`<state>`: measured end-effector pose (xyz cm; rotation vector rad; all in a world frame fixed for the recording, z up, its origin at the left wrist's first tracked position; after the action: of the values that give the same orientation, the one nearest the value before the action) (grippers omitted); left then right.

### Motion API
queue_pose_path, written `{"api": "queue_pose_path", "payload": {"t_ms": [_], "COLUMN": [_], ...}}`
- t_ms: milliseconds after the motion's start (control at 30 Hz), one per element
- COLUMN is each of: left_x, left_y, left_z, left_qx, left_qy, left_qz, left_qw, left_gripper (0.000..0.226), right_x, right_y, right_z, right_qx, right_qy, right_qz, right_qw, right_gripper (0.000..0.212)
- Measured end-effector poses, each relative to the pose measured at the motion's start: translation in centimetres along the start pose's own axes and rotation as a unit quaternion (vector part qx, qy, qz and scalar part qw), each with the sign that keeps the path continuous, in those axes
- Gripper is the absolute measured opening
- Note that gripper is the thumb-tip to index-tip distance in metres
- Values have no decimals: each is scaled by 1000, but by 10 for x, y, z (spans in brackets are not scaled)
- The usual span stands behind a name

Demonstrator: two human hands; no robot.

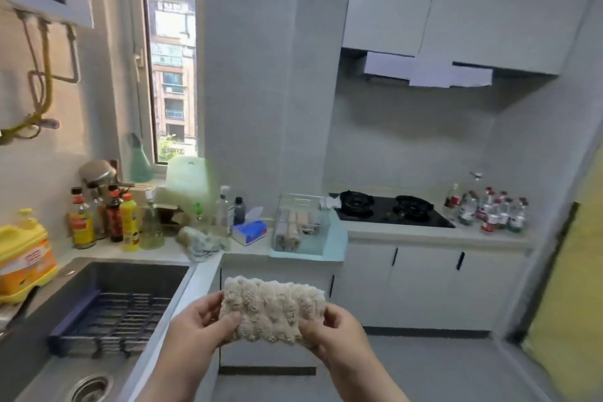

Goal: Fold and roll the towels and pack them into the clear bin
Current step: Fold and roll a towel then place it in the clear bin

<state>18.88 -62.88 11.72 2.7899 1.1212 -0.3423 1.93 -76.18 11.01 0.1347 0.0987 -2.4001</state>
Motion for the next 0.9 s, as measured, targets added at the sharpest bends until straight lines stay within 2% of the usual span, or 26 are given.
{"api": "queue_pose_path", "payload": {"t_ms": [167, 233, 333, 600, 900], "left_x": [-63, -81, -99, -108, -120], "left_y": [39, 58, 90, 232, 400], "left_z": [10, 15, 21, 38, 43], "left_qx": [-14, -10, -1, 3, 9], "left_qy": [18, 25, 39, 62, 78], "left_qz": [73, 87, 102, 97, 126], "left_qw": [997, 996, 994, 993, 989], "left_gripper": [44, 32, 27, 28, 32], "right_x": [67, 86, 106, 115, 116], "right_y": [21, 35, 65, 202, 357], "right_z": [15, 18, 20, 13, 20], "right_qx": [24, 36, 40, 23, -26], "right_qy": [10, 12, 7, 2, 22], "right_qz": [-47, -59, -79, -118, -144], "right_qw": [999, 998, 996, 993, 989], "right_gripper": [47, 48, 43, 19, 25]}}
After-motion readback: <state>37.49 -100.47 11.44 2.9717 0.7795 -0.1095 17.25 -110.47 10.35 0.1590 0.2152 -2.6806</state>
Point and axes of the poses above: each hand's wrist, its own y-axis towards the middle knuckle, its own x-axis out of the back of the hand, z = x × y, the point moved 1 cm from there along y, towards the middle knuckle
